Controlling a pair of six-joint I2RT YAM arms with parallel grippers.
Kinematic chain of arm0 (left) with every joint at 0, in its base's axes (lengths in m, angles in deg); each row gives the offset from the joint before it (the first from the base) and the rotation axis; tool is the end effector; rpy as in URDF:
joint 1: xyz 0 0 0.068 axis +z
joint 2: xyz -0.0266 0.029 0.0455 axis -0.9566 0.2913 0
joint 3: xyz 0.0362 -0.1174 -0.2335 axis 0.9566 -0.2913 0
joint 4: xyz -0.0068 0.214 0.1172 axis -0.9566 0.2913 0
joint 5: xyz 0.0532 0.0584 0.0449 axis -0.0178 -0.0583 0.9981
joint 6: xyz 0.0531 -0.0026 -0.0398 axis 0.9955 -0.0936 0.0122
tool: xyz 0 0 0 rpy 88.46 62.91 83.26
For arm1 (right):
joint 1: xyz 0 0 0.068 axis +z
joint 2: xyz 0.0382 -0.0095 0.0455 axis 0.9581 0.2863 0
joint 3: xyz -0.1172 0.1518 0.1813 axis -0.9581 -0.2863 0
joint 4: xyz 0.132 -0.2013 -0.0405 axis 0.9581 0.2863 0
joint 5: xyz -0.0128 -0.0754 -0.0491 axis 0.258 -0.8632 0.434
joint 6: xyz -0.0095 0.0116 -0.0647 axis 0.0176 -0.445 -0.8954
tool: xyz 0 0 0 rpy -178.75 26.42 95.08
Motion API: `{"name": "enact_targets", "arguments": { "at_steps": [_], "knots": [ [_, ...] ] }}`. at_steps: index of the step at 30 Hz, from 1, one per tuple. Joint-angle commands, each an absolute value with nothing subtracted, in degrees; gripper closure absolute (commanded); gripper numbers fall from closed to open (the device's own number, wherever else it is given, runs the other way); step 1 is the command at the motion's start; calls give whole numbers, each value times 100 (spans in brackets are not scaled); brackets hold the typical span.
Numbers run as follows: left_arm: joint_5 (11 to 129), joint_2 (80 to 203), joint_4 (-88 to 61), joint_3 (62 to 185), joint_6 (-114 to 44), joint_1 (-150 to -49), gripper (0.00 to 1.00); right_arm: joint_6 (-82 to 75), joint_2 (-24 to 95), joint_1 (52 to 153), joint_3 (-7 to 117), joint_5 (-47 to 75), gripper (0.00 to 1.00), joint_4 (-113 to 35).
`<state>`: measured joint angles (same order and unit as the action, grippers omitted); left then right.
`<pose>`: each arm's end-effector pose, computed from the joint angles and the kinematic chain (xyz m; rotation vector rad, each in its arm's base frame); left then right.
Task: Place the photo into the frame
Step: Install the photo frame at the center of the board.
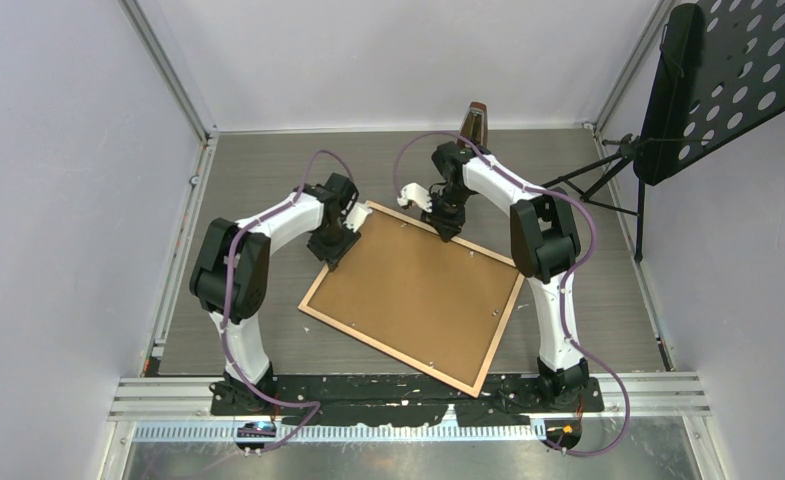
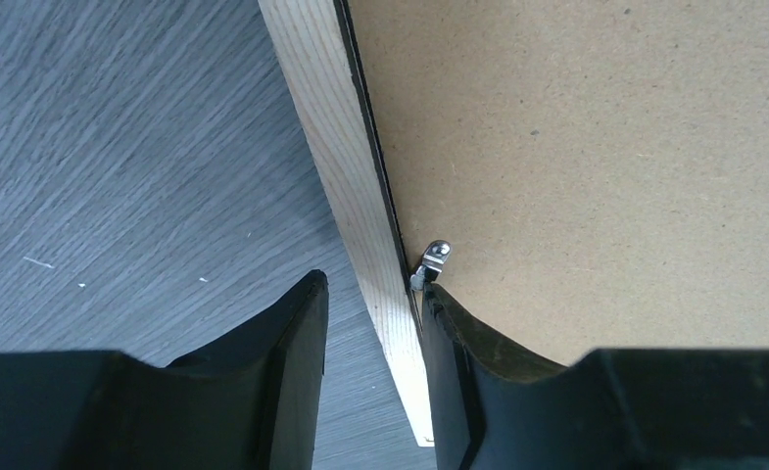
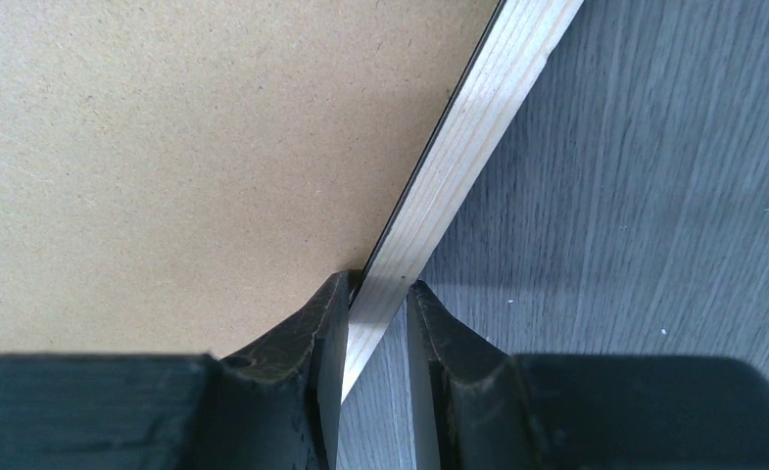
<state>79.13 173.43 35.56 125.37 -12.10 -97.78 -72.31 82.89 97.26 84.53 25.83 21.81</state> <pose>0.3079 -0.1410 0.1599 0.9226 2.8220 -0.0109 0.3781 0.1868 0.1567 -1.9985 2.1149 0.4265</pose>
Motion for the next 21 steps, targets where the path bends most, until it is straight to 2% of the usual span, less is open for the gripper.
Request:
{"name": "enact_targets", "arguments": {
  "at_steps": [1, 21],
  "knots": [
    [8079, 17371, 3383, 12551, -1161, -9845, 60, -7364, 8173, 9831, 8339, 2647, 94, 2146],
    [8111, 17352, 3218, 12391, -1216, -9950, 65, -7344, 8228, 9850, 8365, 2656, 94, 2142]
  ]
}}
